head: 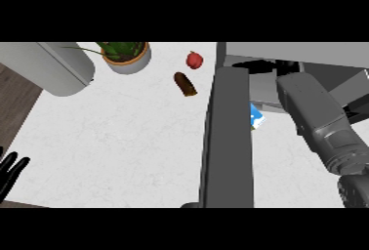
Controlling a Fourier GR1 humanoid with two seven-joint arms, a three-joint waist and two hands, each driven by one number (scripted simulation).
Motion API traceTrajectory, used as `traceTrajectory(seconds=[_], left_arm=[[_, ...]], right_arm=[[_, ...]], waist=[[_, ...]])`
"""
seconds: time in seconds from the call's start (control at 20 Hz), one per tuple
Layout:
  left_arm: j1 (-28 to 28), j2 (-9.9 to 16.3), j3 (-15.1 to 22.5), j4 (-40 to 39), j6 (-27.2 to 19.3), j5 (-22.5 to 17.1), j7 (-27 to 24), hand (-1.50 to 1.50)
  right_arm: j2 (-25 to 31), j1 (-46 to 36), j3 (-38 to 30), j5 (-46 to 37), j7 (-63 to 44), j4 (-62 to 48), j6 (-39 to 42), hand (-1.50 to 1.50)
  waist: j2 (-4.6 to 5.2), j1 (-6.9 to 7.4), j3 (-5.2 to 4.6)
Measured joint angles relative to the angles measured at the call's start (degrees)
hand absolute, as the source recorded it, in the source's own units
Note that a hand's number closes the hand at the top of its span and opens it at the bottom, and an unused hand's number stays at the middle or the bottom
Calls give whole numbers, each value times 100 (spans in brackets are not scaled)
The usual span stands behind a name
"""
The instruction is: Pick up the milk, place it into the microwave and close the microwave
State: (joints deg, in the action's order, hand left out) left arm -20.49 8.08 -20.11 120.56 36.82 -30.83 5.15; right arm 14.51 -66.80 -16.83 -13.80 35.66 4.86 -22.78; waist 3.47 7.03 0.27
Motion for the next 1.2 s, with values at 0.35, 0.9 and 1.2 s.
traceTrajectory(seconds=[0.35, 0.9, 1.2], left_arm=[[-91, -297, 534, -124, 418, 299, -179, -150], [138, -503, 1383, -662, 1003, 1279, -265, -150], [524, -681, 1586, -1229, 909, 2156, -701, -150]], right_arm=[[112, 423, -208, 235, 405, 40, 962, -150], [-273, 1269, -552, 732, 1162, 127, 2913, -150], [-649, 1950, -467, 832, 1419, 371, 3449, -150]], waist=[[-115, -208, -7], [-257, -521, -18], [-349, -711, -29]])
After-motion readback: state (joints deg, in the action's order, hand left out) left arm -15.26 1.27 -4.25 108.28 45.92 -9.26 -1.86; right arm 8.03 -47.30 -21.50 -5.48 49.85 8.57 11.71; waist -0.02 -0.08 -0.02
